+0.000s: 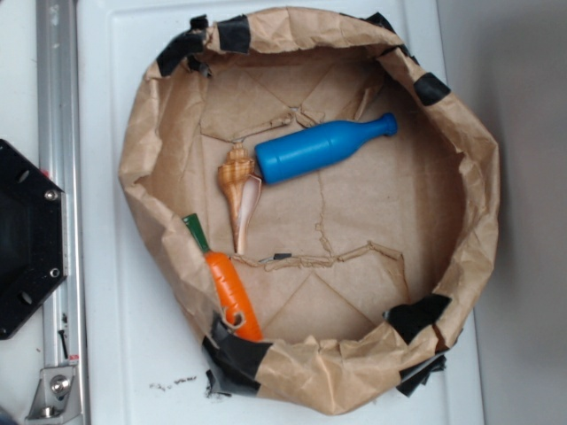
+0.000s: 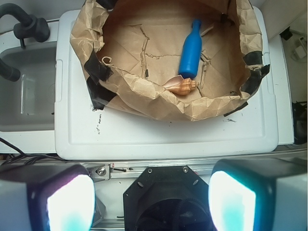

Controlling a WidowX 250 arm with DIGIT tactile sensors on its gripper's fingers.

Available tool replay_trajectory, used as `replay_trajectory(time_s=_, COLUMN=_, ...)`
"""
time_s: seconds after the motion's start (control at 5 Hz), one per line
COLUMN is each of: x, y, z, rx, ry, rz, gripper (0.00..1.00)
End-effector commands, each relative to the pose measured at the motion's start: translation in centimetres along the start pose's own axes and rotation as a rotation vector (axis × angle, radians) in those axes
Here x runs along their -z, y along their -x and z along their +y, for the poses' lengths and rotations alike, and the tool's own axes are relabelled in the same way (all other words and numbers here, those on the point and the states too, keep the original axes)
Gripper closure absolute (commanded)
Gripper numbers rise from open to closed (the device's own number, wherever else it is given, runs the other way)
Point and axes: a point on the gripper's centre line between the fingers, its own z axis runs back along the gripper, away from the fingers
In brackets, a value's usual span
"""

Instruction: Grab the blue bottle.

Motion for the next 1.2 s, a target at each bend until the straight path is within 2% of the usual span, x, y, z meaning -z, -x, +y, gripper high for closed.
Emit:
replay_trajectory(time_s=0.0, x=0.0, y=0.0, z=0.0, rx=0.0, ry=0.0, rz=0.0, gripper=0.0)
replay_trajectory(time_s=0.2, x=5.2, y=-4.5, z=2.9, rx=-0.057, ry=-0.182, rz=-0.174, gripper=0.0)
replay_trajectory(time_s=0.4, x=8.2, y=-8.8, z=4.8, rx=-0.107, ry=-0.209, rz=-0.313, gripper=0.0)
replay_trajectory(time_s=0.6, x=12.1, y=-12.0, z=7.4, rx=-0.252, ry=-0.181, rz=-0.342, gripper=0.0)
replay_trajectory(time_s=1.0, x=19.4, y=-14.7, z=8.7, rx=-0.308, ry=-0.127, rz=-0.219, gripper=0.0)
